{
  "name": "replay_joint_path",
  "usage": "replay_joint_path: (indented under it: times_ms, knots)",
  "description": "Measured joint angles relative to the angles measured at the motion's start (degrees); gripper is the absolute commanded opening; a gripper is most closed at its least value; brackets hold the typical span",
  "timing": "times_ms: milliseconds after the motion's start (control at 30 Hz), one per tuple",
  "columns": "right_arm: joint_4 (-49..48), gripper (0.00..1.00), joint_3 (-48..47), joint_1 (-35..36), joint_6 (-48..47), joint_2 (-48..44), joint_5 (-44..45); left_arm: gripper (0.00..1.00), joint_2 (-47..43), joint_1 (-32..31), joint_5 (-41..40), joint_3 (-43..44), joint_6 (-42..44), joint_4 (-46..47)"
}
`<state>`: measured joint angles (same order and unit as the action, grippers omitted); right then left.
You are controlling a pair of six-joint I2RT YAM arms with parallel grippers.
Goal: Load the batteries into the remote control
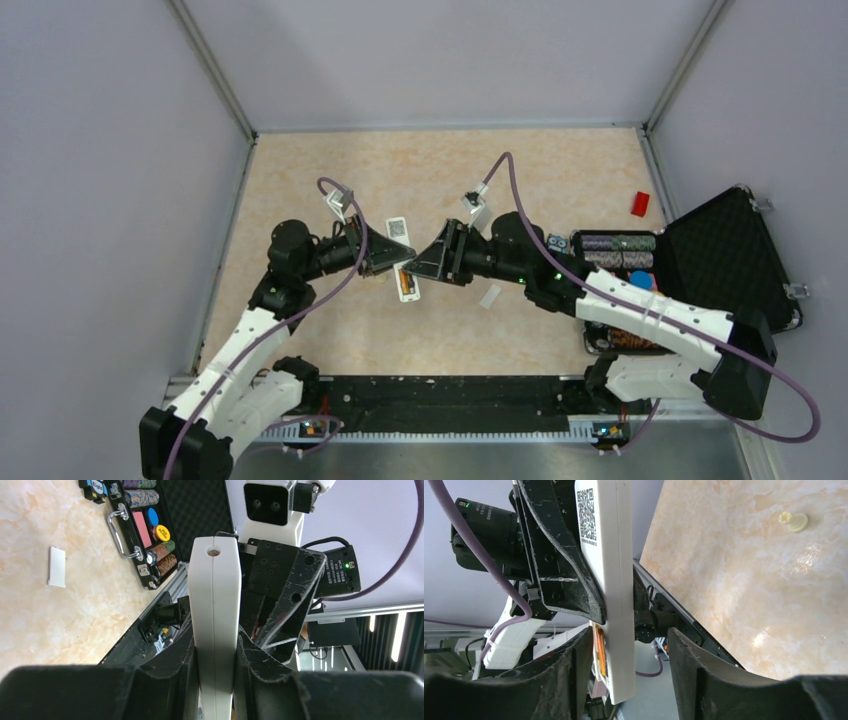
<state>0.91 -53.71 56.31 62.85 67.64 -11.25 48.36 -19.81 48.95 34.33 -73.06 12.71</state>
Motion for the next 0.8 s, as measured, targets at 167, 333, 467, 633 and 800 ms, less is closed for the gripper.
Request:
replay_joint_path:
  times_ms: [167, 333, 467, 633, 800]
  knots:
    - [0.3, 0.63, -0.1, -0.2, -3.0, -0.2, -0.6, 0.00, -0.2, -0.1, -2.2, 0.9, 1.6, -3.2]
    - [2.4, 0.55, -0.5, -0.2, -6.3, -1.0, -2.5, 0.00, 0.2, -0.1, -3.7, 0.9, 2.1, -4.5]
    - [3.8, 0.48, -1.5, -0.2, -8.9, -1.0, -4.3, 0.00, 0.7, -0.1, -4.0, 0.9, 2.3, -5.1]
    - [5.2, 0.44, -1.6, -0.3, -10.5, -0.9, -5.6, 0.00, 0.8, -0.1, -4.0, 0.9, 2.3, -5.4]
    - [5.6, 0.32, -1.6, -0.2, -11.0, 0.2, -5.7, 0.00, 0.8, -0.1, -4.0, 0.9, 2.3, -5.4]
